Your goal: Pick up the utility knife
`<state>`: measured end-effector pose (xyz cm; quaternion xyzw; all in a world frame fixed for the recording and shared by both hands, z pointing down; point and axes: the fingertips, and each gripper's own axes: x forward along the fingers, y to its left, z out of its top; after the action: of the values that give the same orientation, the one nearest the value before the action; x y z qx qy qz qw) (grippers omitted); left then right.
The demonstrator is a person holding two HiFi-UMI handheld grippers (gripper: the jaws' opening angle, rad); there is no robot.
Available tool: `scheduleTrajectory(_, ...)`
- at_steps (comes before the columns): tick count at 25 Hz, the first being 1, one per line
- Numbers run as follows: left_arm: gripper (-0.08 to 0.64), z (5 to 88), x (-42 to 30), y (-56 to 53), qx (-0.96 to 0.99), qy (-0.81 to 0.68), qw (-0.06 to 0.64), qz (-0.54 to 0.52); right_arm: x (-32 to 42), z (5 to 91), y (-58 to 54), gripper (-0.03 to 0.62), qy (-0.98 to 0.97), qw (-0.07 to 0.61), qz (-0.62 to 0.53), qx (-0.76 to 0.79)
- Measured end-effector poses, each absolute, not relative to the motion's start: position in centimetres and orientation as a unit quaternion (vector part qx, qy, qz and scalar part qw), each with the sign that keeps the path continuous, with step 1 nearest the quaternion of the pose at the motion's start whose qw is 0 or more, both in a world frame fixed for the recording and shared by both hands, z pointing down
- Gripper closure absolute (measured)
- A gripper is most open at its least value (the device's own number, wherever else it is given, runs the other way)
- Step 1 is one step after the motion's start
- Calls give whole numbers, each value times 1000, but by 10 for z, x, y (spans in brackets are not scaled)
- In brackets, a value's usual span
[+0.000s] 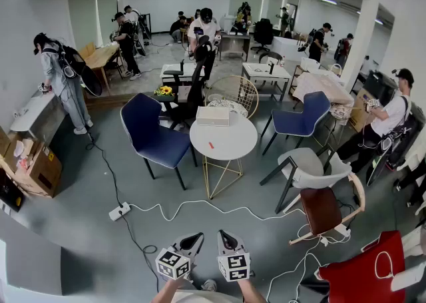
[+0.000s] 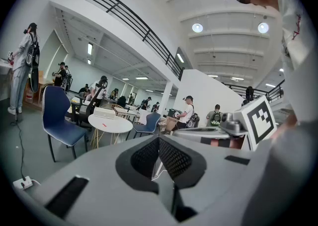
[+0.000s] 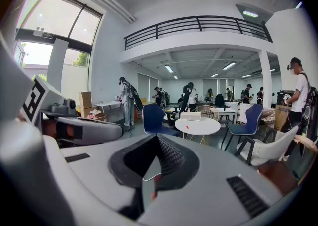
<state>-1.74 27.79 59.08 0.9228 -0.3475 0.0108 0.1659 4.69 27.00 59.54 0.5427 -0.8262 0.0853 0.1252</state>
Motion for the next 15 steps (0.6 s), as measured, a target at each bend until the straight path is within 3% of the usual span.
scheduleTrajectory(15, 548, 590, -14, 289, 921, -353, 162, 8, 50, 588, 280, 577, -835, 110, 79, 534)
